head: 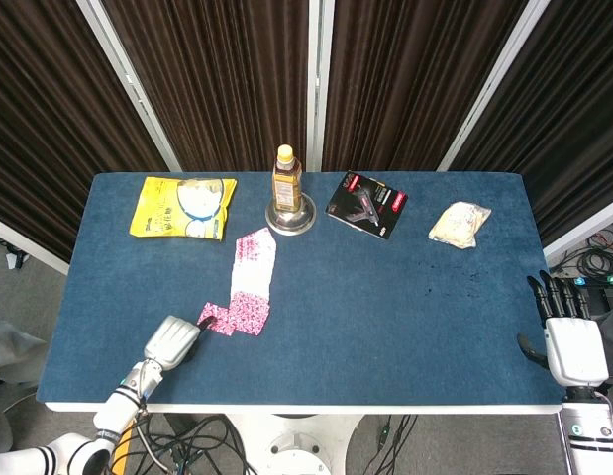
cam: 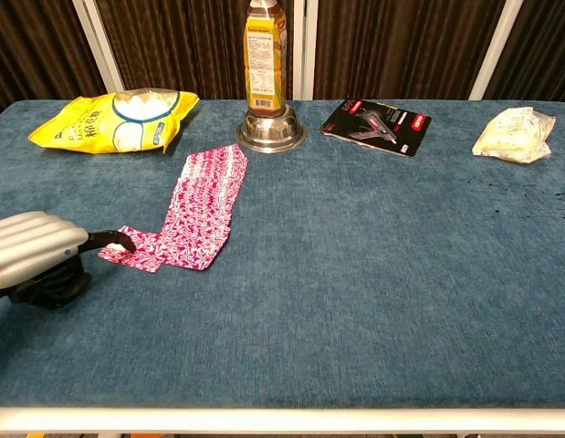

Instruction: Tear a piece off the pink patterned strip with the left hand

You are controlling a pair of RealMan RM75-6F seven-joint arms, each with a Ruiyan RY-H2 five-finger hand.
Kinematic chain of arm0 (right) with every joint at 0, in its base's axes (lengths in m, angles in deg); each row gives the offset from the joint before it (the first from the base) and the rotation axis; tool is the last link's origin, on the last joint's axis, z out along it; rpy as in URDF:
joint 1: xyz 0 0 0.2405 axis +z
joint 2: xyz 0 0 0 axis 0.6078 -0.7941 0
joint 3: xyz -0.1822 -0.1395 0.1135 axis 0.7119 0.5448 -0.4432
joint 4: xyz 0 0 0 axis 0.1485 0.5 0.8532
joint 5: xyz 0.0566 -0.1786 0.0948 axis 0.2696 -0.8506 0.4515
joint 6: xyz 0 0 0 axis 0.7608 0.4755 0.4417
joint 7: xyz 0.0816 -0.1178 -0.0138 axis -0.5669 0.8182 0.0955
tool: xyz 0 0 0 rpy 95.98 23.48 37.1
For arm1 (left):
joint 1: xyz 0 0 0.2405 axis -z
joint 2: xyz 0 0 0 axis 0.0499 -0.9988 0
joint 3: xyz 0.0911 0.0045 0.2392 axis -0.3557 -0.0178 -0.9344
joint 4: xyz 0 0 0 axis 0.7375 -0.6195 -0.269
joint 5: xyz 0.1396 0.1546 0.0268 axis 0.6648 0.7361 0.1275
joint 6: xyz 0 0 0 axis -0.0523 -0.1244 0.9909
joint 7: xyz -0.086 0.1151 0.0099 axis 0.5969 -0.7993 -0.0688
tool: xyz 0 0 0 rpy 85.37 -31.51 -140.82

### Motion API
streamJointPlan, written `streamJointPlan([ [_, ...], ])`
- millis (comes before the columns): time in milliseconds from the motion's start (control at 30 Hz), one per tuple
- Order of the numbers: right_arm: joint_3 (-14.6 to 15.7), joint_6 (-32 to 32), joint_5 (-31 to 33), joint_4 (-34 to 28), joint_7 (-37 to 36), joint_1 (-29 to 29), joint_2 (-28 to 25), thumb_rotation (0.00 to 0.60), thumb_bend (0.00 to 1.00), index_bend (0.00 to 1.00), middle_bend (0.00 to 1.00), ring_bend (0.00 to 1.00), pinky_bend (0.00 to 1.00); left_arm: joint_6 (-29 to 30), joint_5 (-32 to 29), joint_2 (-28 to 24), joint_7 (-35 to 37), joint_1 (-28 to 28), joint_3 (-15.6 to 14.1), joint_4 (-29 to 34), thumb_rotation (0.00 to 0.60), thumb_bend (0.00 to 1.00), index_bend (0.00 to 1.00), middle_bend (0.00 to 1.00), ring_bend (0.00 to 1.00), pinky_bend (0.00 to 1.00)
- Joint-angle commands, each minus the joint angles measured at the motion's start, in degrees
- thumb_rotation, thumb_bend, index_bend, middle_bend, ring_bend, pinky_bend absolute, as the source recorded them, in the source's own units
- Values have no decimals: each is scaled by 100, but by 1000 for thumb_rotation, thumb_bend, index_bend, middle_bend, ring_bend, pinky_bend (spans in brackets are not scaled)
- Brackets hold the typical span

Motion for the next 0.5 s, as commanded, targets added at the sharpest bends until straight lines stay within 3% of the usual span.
streamJointPlan([
  [33,-2,-12,3,-40,63,16,8,600,174,0,0,0,0,56,4,-52,75,-30,-6,-38,600,613,186,886,896,872],
  [500,4,-80,39,-228,452,82,15,600,178,0,0,0,0,87,-268,-314,329,-56,187,-448,600,613,186,882,895,872],
])
